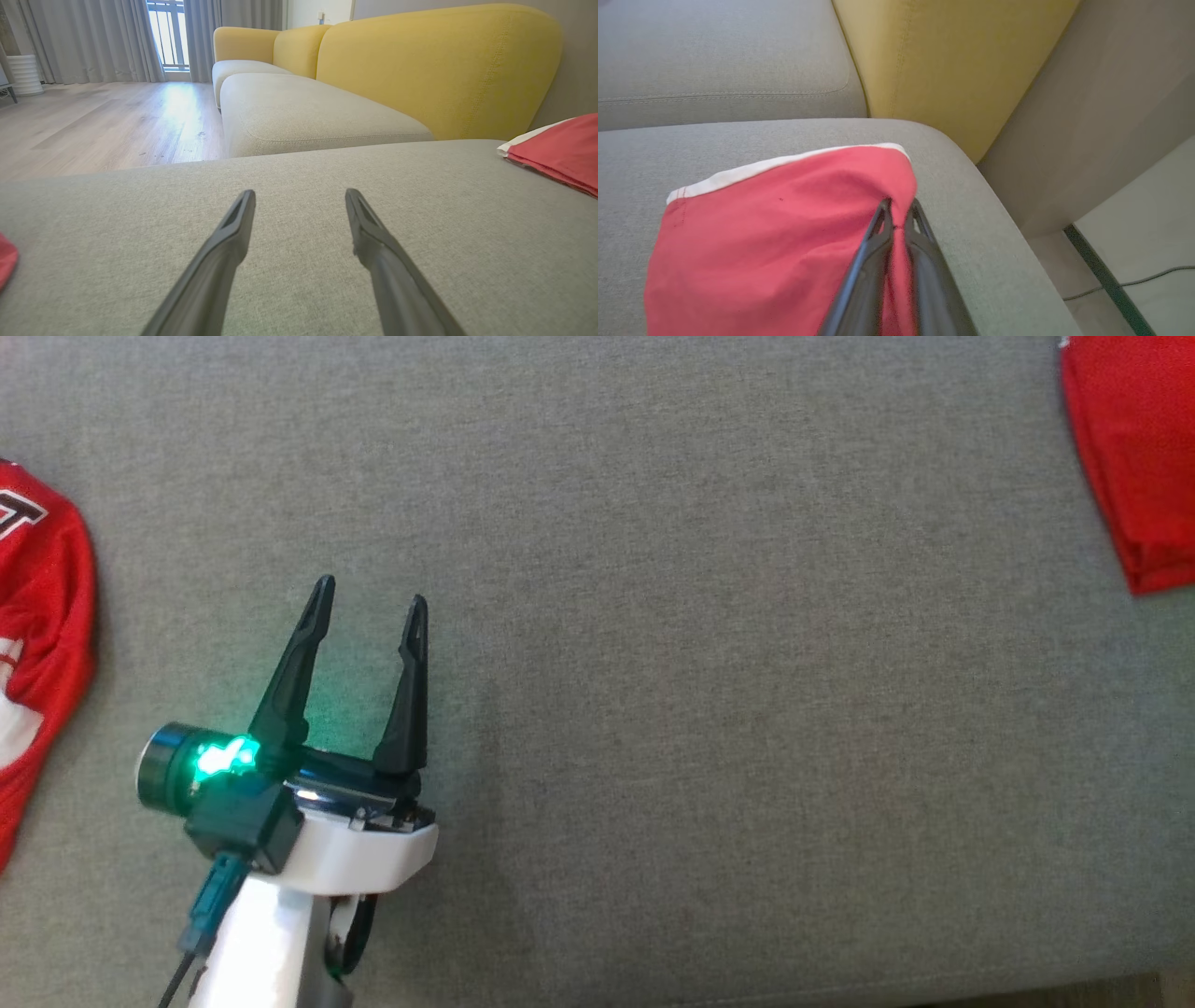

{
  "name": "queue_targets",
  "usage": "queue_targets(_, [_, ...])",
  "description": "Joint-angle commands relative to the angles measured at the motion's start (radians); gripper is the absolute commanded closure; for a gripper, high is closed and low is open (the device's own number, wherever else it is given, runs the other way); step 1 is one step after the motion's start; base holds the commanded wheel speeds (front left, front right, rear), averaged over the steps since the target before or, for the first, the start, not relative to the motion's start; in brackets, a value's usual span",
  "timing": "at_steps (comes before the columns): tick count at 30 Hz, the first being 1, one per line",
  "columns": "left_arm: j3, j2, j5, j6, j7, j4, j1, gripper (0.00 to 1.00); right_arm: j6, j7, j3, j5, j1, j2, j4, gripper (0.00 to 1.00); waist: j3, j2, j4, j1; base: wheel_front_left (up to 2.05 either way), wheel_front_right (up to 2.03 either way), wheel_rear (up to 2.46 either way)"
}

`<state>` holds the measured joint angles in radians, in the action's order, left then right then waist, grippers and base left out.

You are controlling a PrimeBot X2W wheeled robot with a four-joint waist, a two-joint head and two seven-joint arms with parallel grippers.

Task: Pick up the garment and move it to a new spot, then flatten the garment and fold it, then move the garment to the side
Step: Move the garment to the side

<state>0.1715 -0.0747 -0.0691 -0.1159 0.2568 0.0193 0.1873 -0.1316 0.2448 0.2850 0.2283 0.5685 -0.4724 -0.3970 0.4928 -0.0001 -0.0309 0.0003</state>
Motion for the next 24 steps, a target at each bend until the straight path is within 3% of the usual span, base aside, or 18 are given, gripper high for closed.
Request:
queue_targets(1, [-0.022,-0.015,0.01,-0.002,0.005,-0.028,0.01,0.0,0.001,-0.013,0.009,-0.032,0.005,-0.023,0.041,0.0,-0.003,0.0001,0.003,-0.0003,0.0,0.0,0.0])
queue_targets(4, [-0.02,-0.012,0.011,-0.003,0.005,-0.017,0.015,0.0,0.001,-0.077,0.069,-0.186,-0.01,-0.004,0.072,0.0,-0.031,0.0001,0.013,-0.0003,0.0,0.0,0.0])
queue_targets(7, [-0.019,-0.005,0.012,0.001,0.005,-0.004,-0.002,0.0,0.001,-0.133,0.087,-0.293,-0.034,0.075,0.078,0.0,-0.092,0.0001,0.024,-0.0003,0.0,0.0,0.0])
queue_targets(10, [-0.017,0.003,0.011,0.015,0.005,0.013,-0.035,0.0,0.001,-0.185,0.041,-0.344,-0.07,0.159,0.059,0.0,-0.17,0.0001,0.033,-0.0003,0.0,0.0,0.0])
queue_targets(17, [-0.018,0.017,-0.017,0.071,0.005,0.114,-0.141,0.0,0.001,-0.307,-0.161,-0.322,-0.184,0.333,-0.063,0.0,-0.357,0.0001,0.067,-0.0003,0.0,0.0,0.0])
queue_targets(24, [-0.01,0.023,-0.06,0.123,0.005,0.133,-0.231,0.0,0.001,-0.449,-0.322,-0.203,-0.312,0.405,-0.176,0.0,-0.504,0.0001,0.103,-0.0003,0.0,0.0,0.0])
